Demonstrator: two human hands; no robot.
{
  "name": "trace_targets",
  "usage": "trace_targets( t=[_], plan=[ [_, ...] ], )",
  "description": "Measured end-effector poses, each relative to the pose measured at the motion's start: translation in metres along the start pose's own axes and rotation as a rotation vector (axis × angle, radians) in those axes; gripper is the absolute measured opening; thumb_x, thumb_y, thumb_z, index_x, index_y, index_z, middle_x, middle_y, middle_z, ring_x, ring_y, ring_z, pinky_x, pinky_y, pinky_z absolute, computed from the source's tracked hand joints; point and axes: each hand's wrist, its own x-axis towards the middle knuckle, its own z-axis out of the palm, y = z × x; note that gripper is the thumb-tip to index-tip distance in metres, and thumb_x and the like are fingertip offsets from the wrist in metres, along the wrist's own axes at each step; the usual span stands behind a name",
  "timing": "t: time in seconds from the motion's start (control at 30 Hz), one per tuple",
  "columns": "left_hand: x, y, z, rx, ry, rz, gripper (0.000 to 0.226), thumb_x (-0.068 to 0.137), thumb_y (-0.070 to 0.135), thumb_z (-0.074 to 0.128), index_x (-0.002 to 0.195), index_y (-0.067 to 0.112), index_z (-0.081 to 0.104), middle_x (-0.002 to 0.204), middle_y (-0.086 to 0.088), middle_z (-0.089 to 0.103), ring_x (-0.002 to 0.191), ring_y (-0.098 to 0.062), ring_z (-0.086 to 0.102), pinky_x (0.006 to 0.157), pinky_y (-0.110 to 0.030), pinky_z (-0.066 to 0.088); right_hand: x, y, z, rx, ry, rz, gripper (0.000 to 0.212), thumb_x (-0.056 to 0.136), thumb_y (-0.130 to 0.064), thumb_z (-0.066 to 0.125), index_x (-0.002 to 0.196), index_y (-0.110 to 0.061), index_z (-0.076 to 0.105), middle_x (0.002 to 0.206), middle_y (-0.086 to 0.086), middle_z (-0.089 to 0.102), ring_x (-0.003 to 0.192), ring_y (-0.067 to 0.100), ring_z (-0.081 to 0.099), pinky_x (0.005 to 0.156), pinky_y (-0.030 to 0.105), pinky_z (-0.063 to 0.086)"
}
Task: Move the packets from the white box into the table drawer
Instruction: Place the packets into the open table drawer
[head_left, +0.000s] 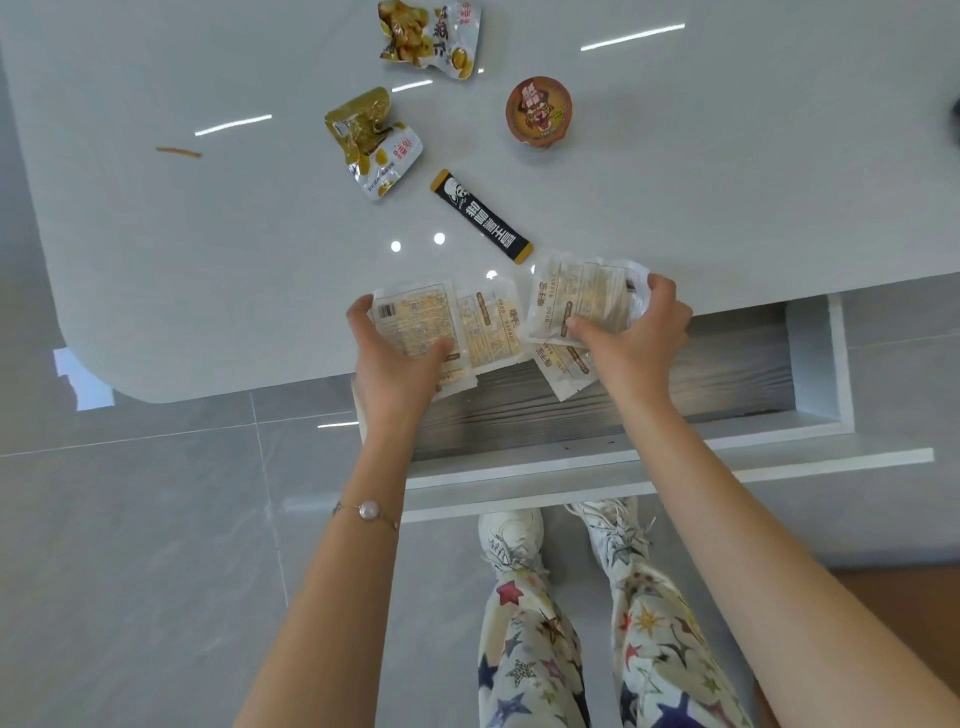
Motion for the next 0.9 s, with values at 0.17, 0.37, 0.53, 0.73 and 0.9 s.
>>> trace_targets(
  t=[0.17,0.37,0.53,0.73,0.9],
  plan=[
    [-0.023,-0.043,0.001,-0.128,-0.148,-0.079,0.067,0.074,0.013,0.08,0.118,0.039,0.036,0.106,0.018,0.059,0.089,0.0,0.067,0.064,-0.024,0.058,-0.019,0.029,-0.017,0.301,-0.205,0.076,0.06,0.075,-0.008,0.077,0.116,-0.032,0.039,0.116,-0.009,0.054,0.097,0.003,0.063,0.067,0.018,0.056],
    [-0.007,-0.098,0.013,0.01,-0.319,-0.22,0.062,0.075,0.016,0.08,0.115,0.038,0.039,0.102,0.015,0.062,0.092,-0.009,0.067,0.063,-0.022,0.055,-0.002,0.081,-0.002,0.188,-0.409,0.323,0.056,0.077,0.004,0.071,0.115,-0.025,0.042,0.109,-0.001,0.059,0.095,0.014,0.064,0.056,0.021,0.053],
    [0.042,-0.127,0.044,0.055,-0.306,-0.288,0.078,0.073,0.009,0.081,0.133,0.02,0.032,0.122,-0.002,0.056,0.115,-0.024,0.057,0.09,-0.036,0.051,0.042,0.106,0.052,0.064,-0.495,0.273,0.064,0.077,0.005,0.07,0.131,-0.015,0.042,0.106,-0.005,0.057,0.099,0.014,0.061,0.058,0.014,0.049],
    [0.041,-0.134,0.056,0.187,-0.228,-0.207,0.08,0.08,0.017,0.077,0.14,0.02,0.025,0.134,-0.009,0.05,0.12,-0.029,0.055,0.094,-0.042,0.052,0.048,0.125,0.08,-0.157,-0.378,0.087,0.059,0.074,-0.007,0.078,0.12,-0.019,0.044,0.118,0.001,0.056,0.112,0.022,0.057,0.068,0.024,0.055],
    [-0.001,-0.101,0.023,0.448,-0.18,-0.09,0.073,0.089,0.036,0.063,0.15,0.031,0.023,0.154,-0.014,0.02,0.137,-0.038,0.032,0.11,-0.054,0.033,0.011,0.091,0.045,-0.503,-0.319,-0.07,0.082,0.075,-0.035,0.078,0.142,-0.019,0.034,0.142,0.012,0.04,0.131,0.033,0.035,0.104,0.052,0.039]
  ],
)
